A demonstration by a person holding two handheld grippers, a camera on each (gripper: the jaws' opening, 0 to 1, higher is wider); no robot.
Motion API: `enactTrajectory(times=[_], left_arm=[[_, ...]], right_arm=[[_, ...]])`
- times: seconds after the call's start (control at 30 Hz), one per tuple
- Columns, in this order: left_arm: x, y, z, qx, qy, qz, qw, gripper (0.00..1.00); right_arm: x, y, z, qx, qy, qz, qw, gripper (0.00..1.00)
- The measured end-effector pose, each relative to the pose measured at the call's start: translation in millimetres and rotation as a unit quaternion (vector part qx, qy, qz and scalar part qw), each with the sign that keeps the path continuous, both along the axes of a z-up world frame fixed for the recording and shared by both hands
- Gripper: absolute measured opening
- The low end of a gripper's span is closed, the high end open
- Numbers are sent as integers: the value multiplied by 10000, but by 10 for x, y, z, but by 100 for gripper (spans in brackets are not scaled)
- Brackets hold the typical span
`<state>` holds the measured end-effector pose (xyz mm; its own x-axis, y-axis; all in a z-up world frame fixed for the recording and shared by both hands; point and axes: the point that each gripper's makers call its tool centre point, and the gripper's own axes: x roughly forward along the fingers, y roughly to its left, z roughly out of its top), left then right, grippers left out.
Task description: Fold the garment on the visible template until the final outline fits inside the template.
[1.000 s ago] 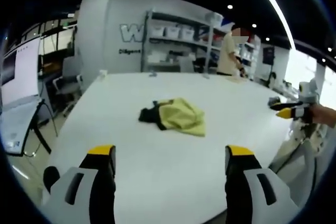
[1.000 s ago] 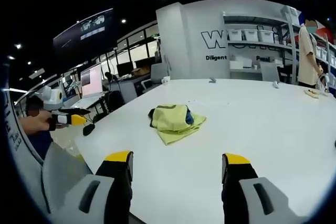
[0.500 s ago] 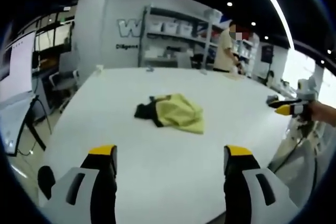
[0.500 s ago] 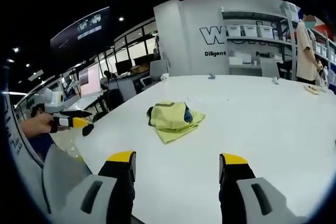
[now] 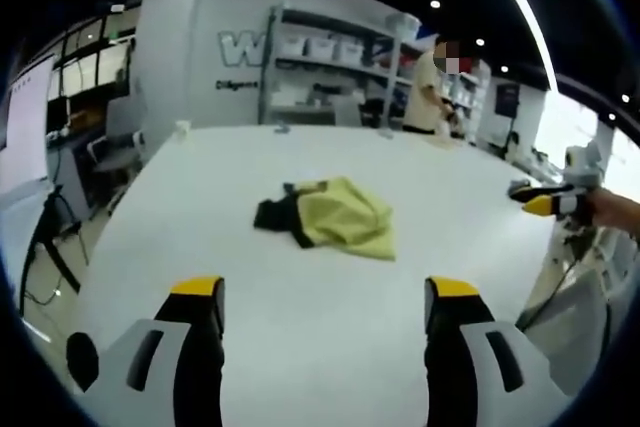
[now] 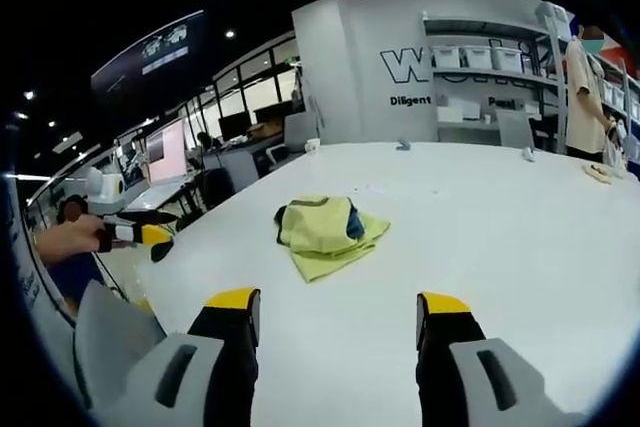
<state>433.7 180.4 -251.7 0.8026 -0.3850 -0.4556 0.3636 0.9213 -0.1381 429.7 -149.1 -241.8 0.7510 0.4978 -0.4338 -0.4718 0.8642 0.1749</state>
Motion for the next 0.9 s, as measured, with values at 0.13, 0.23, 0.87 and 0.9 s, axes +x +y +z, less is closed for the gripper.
enactTrajectory(times=[0.13,0.23,0.87,0.9], left_arm=[[50,-30,-33,3,27,-64,10000,76],[121,-35,-127,64,114,-183,9997,75],[855,18,-433,-78,282,-223,9993,54],[878,-4,-435,-88,323,-291,9990,53]], right_arm=[[52,15,-21,-64,33,40,10000,59],[132,7,-49,-86,42,45,9999,59],[850,159,-87,-700,-165,582,9957,57],[923,155,-108,-745,-170,624,9951,56]])
